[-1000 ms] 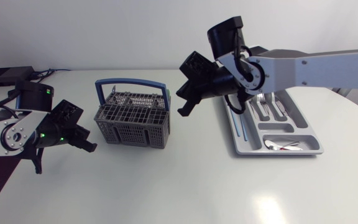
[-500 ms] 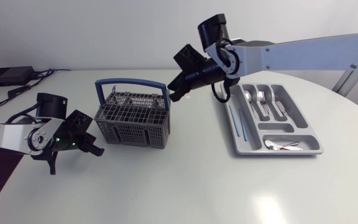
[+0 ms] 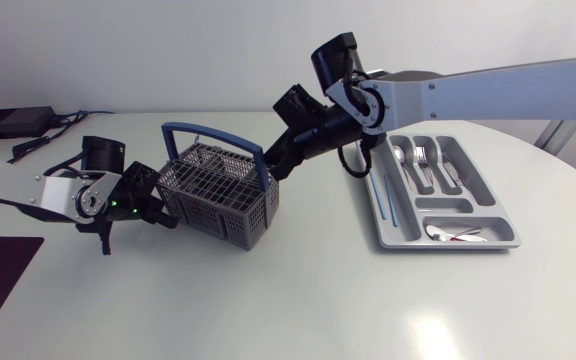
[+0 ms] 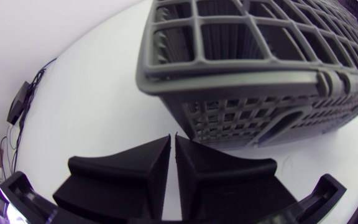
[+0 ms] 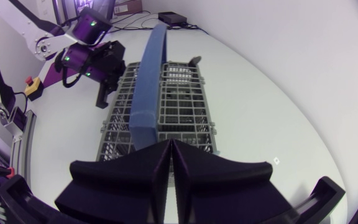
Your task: Unload the cutlery basket into the drawer organizer.
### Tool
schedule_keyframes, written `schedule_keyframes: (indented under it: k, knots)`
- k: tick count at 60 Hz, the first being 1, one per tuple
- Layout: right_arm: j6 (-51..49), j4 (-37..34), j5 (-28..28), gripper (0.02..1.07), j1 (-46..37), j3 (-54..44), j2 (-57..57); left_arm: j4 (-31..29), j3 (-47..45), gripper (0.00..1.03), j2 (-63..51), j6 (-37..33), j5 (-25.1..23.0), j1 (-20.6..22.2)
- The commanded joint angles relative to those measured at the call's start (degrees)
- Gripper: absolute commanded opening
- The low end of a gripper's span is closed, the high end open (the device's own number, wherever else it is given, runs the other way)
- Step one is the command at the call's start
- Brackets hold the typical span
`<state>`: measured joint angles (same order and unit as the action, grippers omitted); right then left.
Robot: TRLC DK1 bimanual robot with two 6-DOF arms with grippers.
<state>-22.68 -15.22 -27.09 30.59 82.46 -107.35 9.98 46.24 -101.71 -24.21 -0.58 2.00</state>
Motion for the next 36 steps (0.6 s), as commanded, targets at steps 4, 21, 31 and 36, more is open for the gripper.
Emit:
schedule_keyframes:
  k: [4, 21, 31, 36]
  knots:
    - [0.44, -0.60, -1.12, 0.12, 3.78, -4.41, 4.96, 1.89, 3.33, 0.11, -2.70, 0.74, -0.39, 0.64]
    - [0.70, -2.35, -0.77, 0.12, 8.35, -9.15, 9.35, 3.03, 8.25, 0.11, -5.60, 0.92, -0.48, 3.27]
    - [1.14, -2.97, -1.12, 0.12, 10.37, -12.14, 12.08, 3.21, 13.70, 0.11, -8.42, 1.62, -0.39, 4.33]
    - [1.58, -2.97, -0.68, 0.12, 11.42, -13.20, 13.22, 2.85, 16.16, 0.11, -9.56, 1.62, -0.39, 4.77]
